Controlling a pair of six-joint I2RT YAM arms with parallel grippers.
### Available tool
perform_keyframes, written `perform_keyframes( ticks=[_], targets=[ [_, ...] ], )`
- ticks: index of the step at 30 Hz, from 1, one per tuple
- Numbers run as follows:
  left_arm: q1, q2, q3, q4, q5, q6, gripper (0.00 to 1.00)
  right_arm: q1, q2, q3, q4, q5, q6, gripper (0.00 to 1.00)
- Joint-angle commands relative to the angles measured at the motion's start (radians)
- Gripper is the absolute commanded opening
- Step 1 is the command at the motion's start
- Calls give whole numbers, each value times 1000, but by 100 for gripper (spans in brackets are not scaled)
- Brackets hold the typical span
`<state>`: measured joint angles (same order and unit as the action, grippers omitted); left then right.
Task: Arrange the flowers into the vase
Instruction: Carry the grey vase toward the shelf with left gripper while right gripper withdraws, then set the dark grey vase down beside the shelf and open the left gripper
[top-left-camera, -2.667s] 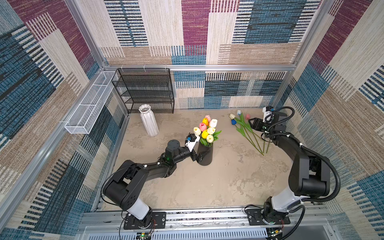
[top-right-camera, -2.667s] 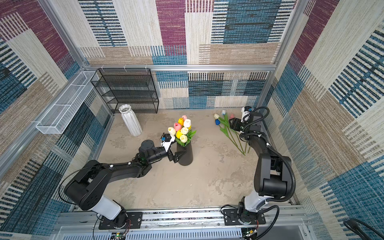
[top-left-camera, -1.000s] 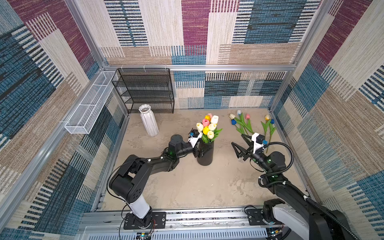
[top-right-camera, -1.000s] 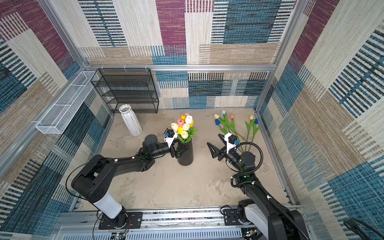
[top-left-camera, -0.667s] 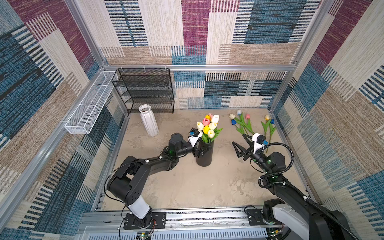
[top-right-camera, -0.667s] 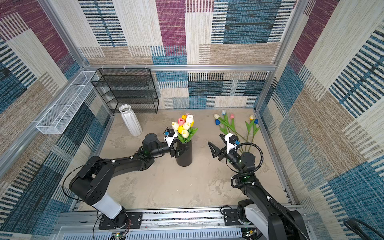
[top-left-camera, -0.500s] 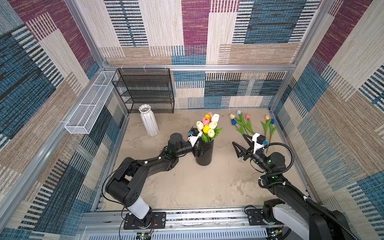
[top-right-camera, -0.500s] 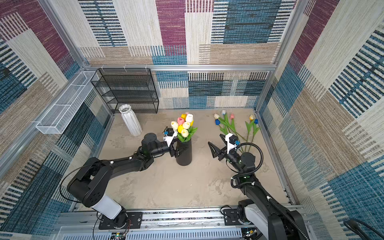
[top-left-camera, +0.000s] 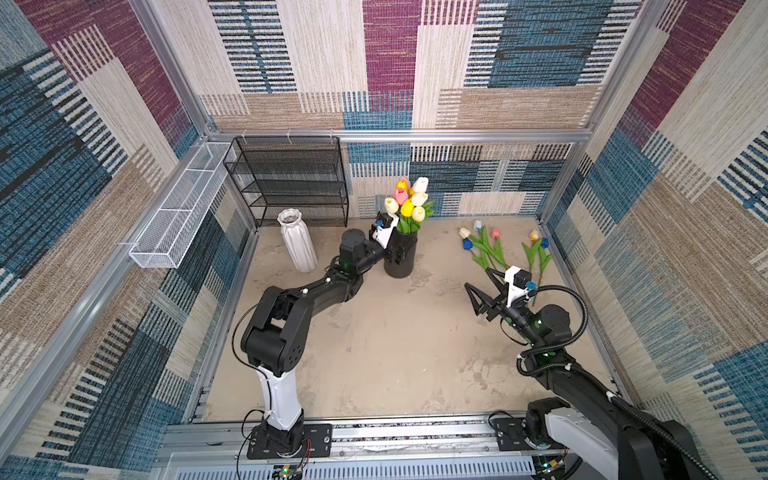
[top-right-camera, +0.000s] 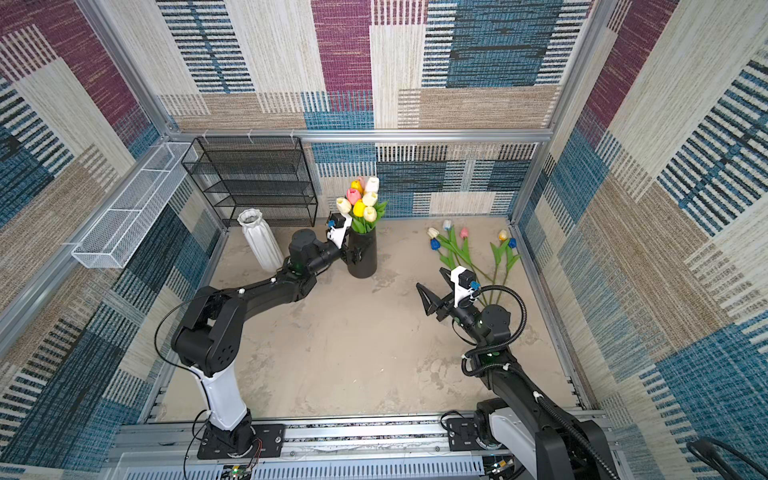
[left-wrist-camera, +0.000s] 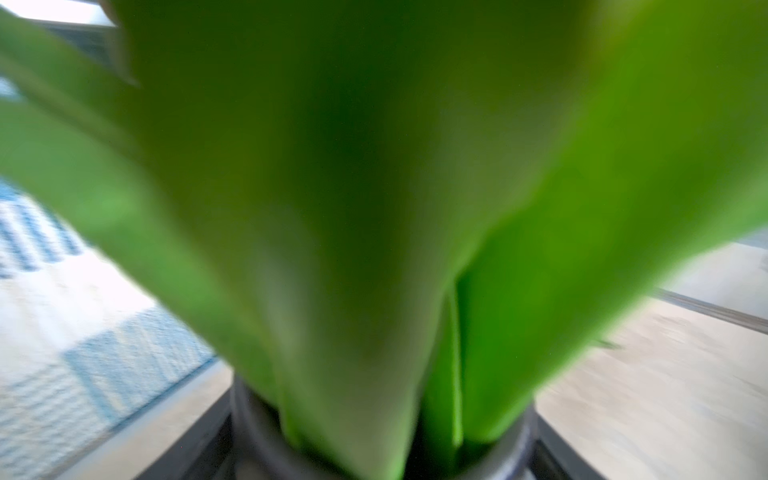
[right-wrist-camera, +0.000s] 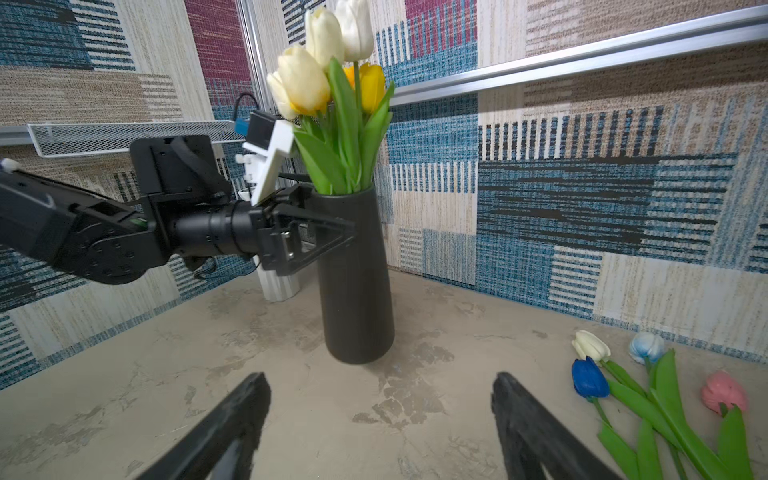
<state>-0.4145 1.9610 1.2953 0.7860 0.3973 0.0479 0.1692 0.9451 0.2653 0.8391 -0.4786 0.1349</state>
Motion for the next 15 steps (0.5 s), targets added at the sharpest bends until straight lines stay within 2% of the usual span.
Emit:
perform_keyframes(
  ticks=[1,6,10,15],
  targets=[
    [25,99,148,118,-112,9,14,4,-24,5,18,-5,12,87],
    [63,276,349,132,-146,-63,14,5,-74,-3,-9,-4,13,87],
    [67,381,495,65,-190,-36,14,7,-114,-9,-34,1,6,87],
    [71,470,604,26,-205,-36,14,7,-135,-15,-35,5,1,87]
  ],
)
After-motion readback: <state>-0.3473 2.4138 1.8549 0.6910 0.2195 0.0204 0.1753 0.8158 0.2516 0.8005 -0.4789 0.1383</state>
